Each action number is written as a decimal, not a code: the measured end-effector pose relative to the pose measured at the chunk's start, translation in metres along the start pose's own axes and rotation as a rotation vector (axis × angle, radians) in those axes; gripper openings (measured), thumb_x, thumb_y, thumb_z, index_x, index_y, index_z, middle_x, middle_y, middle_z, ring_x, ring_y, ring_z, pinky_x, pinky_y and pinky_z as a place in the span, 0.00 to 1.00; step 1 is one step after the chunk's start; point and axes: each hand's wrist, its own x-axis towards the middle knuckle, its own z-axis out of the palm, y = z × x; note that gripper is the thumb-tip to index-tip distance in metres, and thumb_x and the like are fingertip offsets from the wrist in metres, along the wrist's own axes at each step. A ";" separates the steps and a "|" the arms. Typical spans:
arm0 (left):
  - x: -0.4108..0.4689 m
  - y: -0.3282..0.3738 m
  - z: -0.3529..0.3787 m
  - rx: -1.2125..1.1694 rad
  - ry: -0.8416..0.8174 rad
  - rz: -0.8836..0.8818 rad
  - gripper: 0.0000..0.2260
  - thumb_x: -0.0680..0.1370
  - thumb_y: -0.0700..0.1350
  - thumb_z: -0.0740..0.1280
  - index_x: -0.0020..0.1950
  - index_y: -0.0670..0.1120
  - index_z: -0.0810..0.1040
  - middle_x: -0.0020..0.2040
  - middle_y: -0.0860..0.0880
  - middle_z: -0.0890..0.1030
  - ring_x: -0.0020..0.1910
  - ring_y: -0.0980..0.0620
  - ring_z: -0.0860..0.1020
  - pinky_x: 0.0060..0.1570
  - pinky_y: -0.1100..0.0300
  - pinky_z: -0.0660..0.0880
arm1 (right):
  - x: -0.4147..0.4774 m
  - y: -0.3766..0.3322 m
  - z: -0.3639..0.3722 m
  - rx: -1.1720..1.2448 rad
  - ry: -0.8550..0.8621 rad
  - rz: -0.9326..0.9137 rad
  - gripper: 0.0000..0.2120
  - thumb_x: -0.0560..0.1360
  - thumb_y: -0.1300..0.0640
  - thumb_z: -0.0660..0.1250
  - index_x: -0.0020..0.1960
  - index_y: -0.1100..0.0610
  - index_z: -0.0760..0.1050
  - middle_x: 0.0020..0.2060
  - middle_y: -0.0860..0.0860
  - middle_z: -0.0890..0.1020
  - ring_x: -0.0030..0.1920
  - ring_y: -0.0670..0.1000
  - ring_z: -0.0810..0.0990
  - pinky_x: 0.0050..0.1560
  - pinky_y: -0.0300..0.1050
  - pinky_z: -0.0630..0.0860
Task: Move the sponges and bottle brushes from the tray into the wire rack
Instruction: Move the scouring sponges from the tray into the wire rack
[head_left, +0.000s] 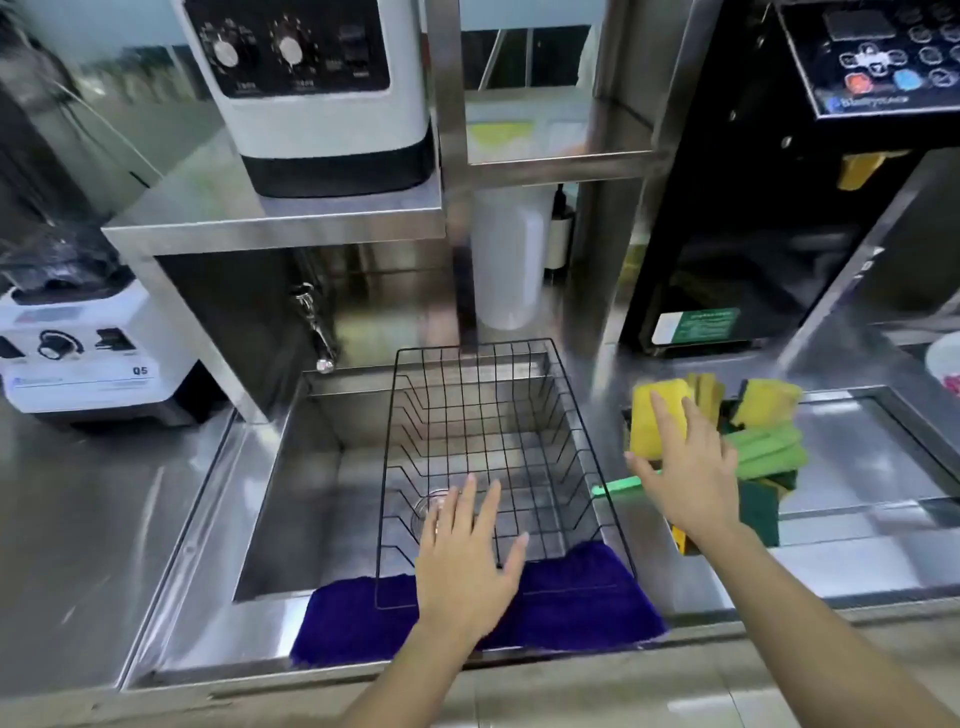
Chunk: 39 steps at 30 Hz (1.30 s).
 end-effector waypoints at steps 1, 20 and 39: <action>-0.003 0.000 0.002 0.033 -0.043 -0.017 0.32 0.78 0.66 0.39 0.74 0.51 0.64 0.73 0.49 0.66 0.69 0.46 0.68 0.69 0.51 0.61 | 0.001 0.000 0.000 -0.007 -0.050 0.023 0.34 0.74 0.44 0.65 0.75 0.51 0.56 0.73 0.61 0.62 0.71 0.61 0.65 0.64 0.59 0.65; -0.008 0.010 -0.006 0.163 -0.330 -0.104 0.23 0.80 0.62 0.49 0.57 0.48 0.75 0.49 0.48 0.80 0.50 0.48 0.76 0.47 0.57 0.68 | 0.046 0.013 0.013 0.091 -0.133 0.323 0.29 0.73 0.50 0.67 0.65 0.66 0.63 0.61 0.64 0.72 0.60 0.63 0.71 0.61 0.57 0.64; -0.014 0.007 -0.001 0.152 -0.196 -0.064 0.27 0.79 0.64 0.46 0.48 0.47 0.76 0.45 0.47 0.80 0.46 0.47 0.76 0.44 0.55 0.68 | 0.034 -0.091 -0.007 0.363 -0.163 -0.265 0.31 0.68 0.57 0.72 0.67 0.62 0.64 0.60 0.60 0.69 0.59 0.62 0.72 0.59 0.56 0.71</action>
